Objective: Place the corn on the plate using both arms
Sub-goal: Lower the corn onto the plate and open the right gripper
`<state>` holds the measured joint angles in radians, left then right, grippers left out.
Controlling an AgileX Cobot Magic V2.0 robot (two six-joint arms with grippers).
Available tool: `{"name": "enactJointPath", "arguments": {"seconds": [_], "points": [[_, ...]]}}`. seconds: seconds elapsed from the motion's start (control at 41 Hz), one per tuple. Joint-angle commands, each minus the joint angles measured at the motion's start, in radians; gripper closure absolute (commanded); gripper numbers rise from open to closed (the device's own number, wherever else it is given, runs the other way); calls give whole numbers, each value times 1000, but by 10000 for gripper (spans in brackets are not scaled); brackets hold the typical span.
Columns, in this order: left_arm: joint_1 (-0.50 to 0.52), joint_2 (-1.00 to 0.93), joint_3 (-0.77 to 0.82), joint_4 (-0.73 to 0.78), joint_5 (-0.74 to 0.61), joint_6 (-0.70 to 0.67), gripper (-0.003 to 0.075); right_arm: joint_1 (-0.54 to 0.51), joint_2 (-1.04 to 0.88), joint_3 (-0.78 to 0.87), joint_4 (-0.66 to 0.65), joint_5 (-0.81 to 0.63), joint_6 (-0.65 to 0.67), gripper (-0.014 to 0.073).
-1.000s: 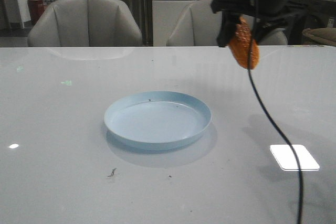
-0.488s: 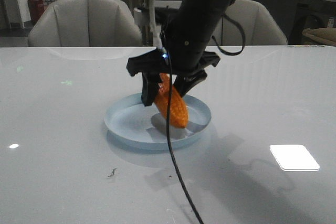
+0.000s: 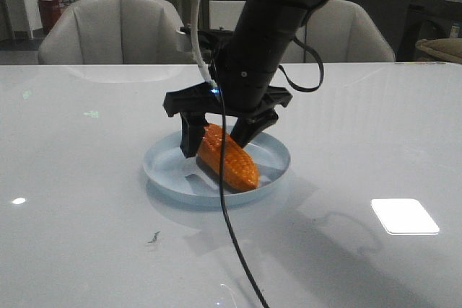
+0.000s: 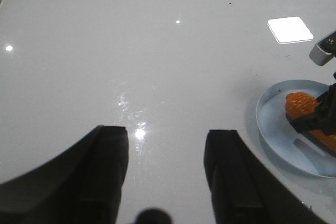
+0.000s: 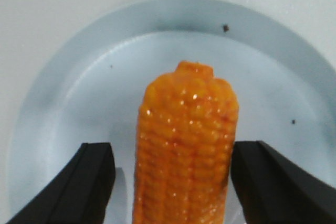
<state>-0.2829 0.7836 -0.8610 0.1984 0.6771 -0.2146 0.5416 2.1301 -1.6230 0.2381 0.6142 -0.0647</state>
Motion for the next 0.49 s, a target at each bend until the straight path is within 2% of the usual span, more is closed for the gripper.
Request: {"name": "enactJointPath", "arguments": {"seconds": [0.0, 0.22, 0.463], "points": [[0, -2, -37, 3, -71, -10, 315, -11, -89, -95, 14, 1, -6, 29], [0, -2, -37, 3, -77, -10, 315, -76, -176, -235, 14, 186, -6, 29], [0, 64, -37, 3, -98, -10, 315, -231, -376, -232, 54, 318, -7, 29]]}}
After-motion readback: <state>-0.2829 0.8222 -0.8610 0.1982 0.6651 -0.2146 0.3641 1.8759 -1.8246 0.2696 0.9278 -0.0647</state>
